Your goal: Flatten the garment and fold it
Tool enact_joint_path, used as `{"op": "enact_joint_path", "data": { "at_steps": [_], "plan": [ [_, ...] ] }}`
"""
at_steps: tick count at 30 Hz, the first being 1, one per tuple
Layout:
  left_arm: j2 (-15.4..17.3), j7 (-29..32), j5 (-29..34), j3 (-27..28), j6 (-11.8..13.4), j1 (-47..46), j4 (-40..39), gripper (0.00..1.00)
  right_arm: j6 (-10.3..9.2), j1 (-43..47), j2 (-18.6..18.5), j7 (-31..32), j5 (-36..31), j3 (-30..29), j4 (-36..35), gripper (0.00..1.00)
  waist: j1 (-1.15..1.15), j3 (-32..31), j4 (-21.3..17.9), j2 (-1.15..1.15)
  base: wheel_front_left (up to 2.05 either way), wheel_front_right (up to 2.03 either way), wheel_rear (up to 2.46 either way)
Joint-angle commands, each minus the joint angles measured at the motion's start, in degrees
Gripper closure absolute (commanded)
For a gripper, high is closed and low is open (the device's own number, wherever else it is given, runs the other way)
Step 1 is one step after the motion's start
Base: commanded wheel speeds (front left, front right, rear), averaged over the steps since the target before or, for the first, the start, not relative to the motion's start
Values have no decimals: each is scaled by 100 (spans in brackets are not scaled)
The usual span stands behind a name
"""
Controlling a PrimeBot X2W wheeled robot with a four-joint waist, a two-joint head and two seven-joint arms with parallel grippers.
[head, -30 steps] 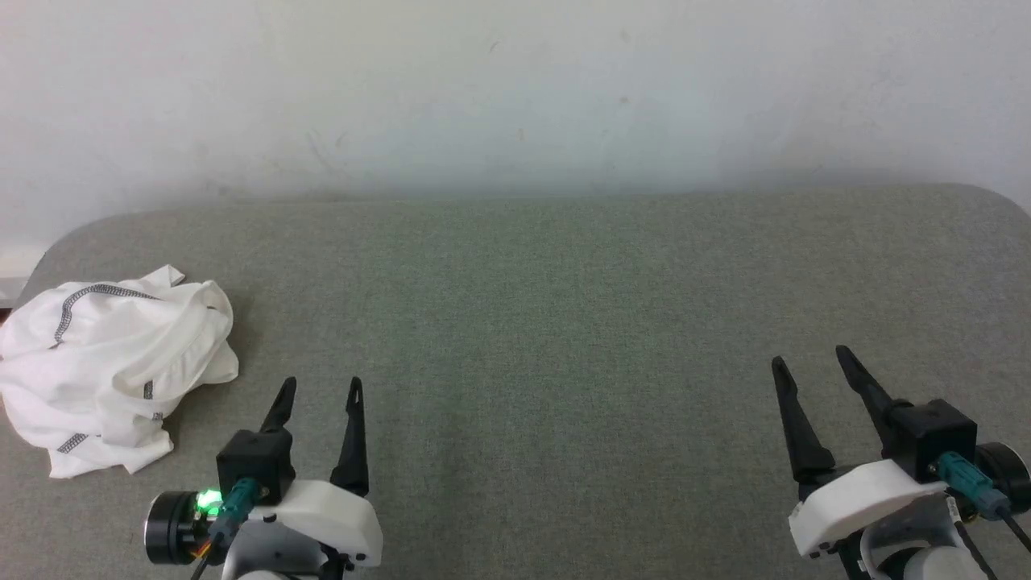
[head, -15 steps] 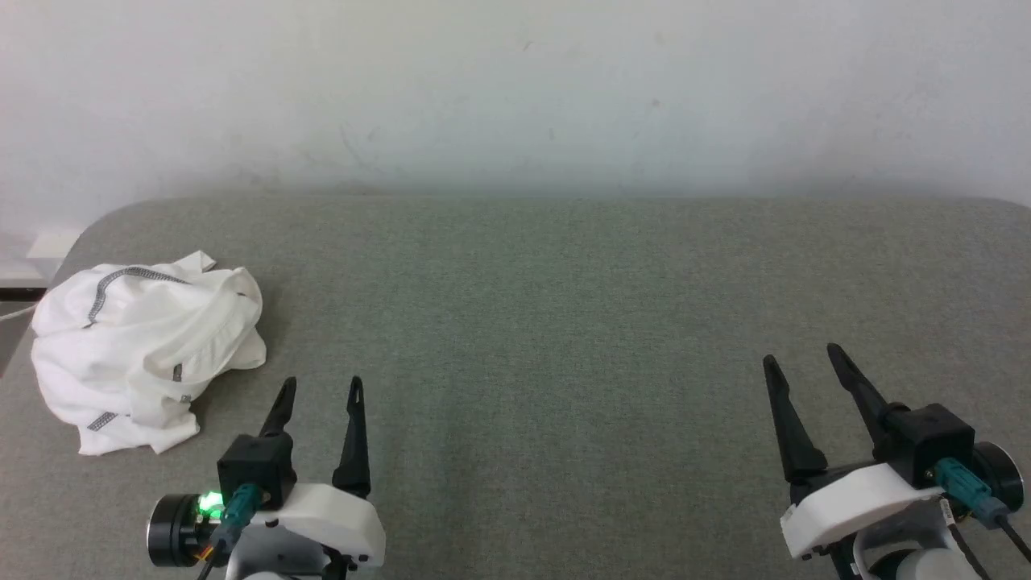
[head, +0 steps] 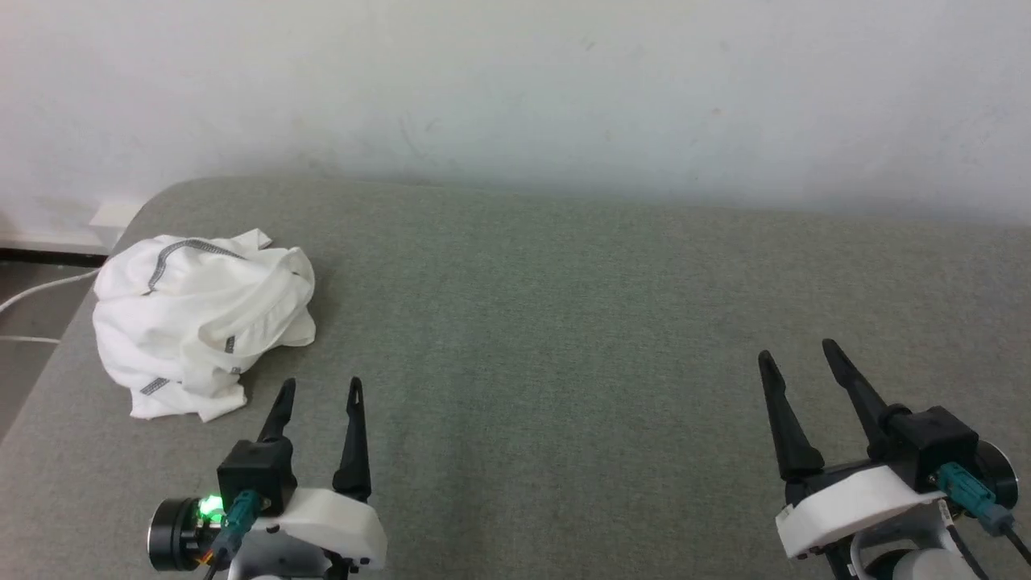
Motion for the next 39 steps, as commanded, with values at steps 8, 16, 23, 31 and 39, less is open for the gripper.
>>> {"op": "enact_joint_path", "data": {
  "at_steps": [8, 16, 23, 31, 39],
  "plan": [
    [-1, -150, -68, -46, 70, 103, 30, 0, -6, 69, 12, -144, 101, 21, -2, 0, 0, -36, 405, 0, 0, 0, 0],
    [-1, -246, -78, -74, 86, 154, 50, 0, -7, 92, 14, -240, 132, 88, 59, 0, 0, -77, 746, 0, 0, 0, 0],
    [-1, -330, -74, -84, 82, 193, 61, 0, -8, 103, 15, -323, 201, 134, 169, 0, 0, -112, 1023, 0, 0, 0, 0],
    [-1, -414, -69, -77, 60, 241, 79, 0, -8, 109, 17, -407, 301, 186, 261, 0, 0, -133, 1250, 0, 0, 0, 0],
    [-1, -510, -71, -117, 105, 271, 91, 0, -9, 111, 18, -503, 388, 249, 331, 0, 0, -156, 1469, 0, 0, 0, 0]
  ]
}}
